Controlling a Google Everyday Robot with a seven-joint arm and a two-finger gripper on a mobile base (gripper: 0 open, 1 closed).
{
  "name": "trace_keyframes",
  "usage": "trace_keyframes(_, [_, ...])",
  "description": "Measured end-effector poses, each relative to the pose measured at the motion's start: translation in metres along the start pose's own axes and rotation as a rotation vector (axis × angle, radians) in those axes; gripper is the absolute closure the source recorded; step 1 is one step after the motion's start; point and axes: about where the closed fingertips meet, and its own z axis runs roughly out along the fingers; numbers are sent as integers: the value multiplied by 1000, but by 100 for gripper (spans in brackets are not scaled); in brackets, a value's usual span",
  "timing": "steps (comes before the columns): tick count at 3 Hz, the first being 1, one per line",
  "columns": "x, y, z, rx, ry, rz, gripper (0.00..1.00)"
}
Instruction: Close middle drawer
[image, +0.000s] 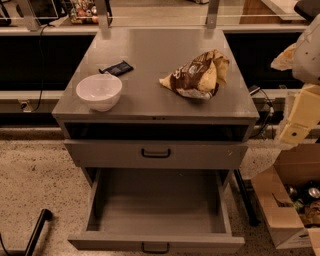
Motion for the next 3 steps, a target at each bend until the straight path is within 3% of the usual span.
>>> trace_keyframes(1, [-1, 0, 4, -10, -3, -1, 0])
trace_keyframes(2, [-9, 0, 32, -84, -24, -7, 0])
trace_keyframes(3, [-34, 29, 59, -145, -127, -72, 0])
